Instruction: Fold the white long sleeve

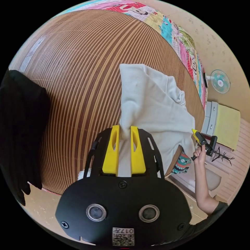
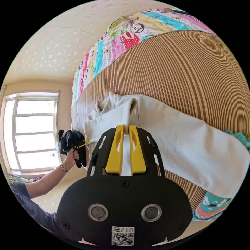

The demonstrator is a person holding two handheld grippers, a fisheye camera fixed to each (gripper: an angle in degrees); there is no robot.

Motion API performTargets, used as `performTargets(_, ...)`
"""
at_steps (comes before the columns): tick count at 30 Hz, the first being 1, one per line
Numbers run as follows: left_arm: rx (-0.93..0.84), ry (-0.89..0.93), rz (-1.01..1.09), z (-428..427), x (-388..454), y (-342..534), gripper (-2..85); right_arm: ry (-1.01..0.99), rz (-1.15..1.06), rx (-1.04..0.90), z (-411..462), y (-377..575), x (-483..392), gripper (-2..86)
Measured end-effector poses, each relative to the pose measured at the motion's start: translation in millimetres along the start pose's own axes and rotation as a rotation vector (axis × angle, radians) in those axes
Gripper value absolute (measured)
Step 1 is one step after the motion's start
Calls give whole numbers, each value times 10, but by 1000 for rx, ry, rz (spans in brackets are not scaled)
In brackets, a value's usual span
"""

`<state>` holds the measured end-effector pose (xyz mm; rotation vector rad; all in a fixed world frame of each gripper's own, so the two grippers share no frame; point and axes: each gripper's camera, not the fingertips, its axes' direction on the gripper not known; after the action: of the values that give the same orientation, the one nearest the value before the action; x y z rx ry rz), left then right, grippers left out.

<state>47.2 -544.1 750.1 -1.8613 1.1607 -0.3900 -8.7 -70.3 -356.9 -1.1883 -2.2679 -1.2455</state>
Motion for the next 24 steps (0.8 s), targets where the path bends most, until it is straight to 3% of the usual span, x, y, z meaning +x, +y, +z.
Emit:
performTargets(5, 42, 185, -114, -209, -537, 14, 60, 18, 220, -17, -44, 479, 537, 46)
performTargets(9, 68, 71, -177, -364, -628, 104, 61, -228, 352, 175, -463, 1007, 958, 75)
performTargets(17, -65, 22, -68, -341, -415, 604, 64, -194, 766, 583, -1660, 2240, 1943, 101)
performTargets(22, -133, 46, -94, -171, -377, 1052, 64, -376, 859, 657, -1640, 2329, 2453, 99)
performTargets(24, -140, 50, -123, -106, -385, 1205, 64, -361, 871, 656, -1624, 2276, 2493, 99)
